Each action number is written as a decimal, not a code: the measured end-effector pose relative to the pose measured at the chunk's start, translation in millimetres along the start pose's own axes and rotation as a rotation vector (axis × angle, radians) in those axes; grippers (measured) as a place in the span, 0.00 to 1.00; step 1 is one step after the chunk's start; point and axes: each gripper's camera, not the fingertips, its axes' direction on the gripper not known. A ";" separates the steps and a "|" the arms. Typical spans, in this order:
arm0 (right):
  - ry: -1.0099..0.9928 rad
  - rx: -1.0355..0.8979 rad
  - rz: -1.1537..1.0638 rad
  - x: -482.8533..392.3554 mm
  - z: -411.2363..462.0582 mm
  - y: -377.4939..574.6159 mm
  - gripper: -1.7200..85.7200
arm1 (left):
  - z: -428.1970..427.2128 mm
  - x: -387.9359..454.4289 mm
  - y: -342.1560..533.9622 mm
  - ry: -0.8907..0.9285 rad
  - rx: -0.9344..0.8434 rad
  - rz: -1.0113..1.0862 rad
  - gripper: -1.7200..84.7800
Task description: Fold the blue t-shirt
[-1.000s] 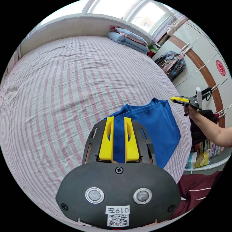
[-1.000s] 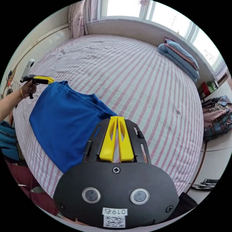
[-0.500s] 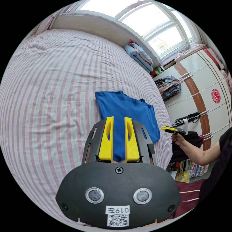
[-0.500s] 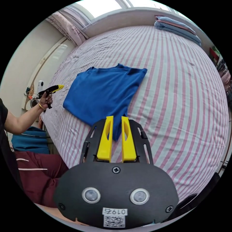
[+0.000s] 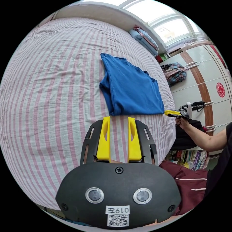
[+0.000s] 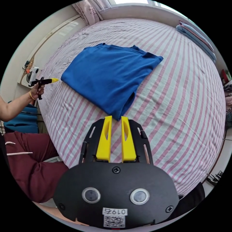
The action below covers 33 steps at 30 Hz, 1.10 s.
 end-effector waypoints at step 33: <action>-0.096 -0.021 -0.052 50.3 -73.8 9.4 0.02 | -6.9 -47.9 -39.1 -0.014 -0.103 0.196 0.03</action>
